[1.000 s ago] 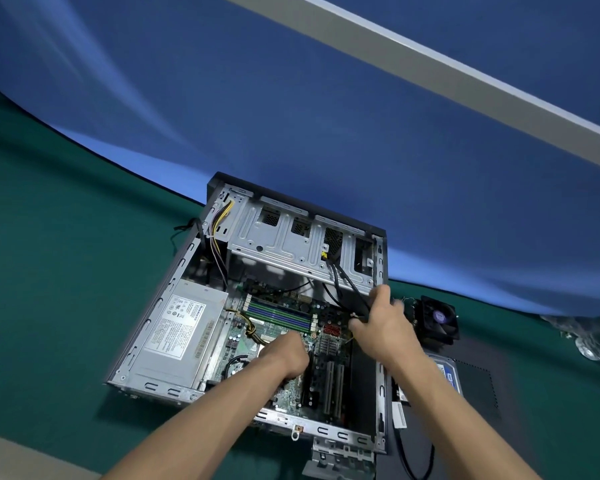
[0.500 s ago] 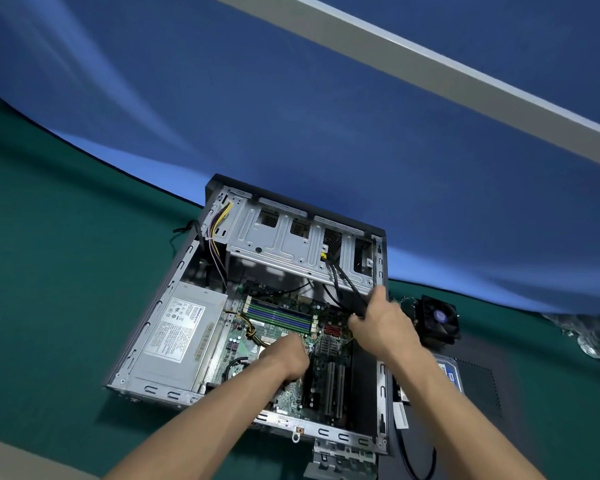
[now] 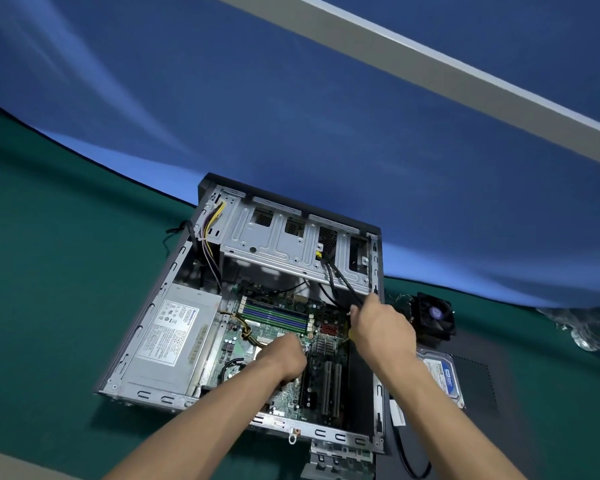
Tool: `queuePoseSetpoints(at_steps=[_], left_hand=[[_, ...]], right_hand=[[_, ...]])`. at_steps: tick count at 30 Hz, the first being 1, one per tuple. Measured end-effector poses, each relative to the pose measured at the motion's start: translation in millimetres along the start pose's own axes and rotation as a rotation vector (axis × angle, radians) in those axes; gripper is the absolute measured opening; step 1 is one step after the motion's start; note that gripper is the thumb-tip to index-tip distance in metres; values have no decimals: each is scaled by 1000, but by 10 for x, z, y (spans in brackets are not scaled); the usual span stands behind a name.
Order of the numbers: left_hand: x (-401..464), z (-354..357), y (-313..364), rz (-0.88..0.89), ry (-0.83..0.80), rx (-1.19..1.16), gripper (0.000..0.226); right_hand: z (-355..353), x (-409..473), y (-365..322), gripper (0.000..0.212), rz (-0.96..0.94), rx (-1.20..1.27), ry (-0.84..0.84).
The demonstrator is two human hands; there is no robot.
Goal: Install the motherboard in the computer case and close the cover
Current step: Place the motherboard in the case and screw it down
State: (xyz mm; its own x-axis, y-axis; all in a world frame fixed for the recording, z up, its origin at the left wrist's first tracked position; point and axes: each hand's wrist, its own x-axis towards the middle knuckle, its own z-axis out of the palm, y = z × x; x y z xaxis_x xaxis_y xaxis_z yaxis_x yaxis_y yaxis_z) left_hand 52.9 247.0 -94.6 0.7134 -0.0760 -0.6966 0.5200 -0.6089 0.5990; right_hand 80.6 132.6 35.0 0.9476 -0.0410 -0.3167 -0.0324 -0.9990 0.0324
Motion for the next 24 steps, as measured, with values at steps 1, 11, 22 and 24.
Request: queuePoseSetpoints(at_steps=[1,11,22,24], left_hand=[[-3,-1,1,0,2,4,18],[-15,-28,-6,-6,18,-8,18],[-21,-10,13,10,10,-27,19],[-16,-1,3,9,3,-22,20]], right_hand=[[14,-10,-22,32,7,28,-15],[-30,7,-73,39,20,92,-122],[-28,-12,33,38,17,49,-96],[15,-5,21,30,37,20,-24]])
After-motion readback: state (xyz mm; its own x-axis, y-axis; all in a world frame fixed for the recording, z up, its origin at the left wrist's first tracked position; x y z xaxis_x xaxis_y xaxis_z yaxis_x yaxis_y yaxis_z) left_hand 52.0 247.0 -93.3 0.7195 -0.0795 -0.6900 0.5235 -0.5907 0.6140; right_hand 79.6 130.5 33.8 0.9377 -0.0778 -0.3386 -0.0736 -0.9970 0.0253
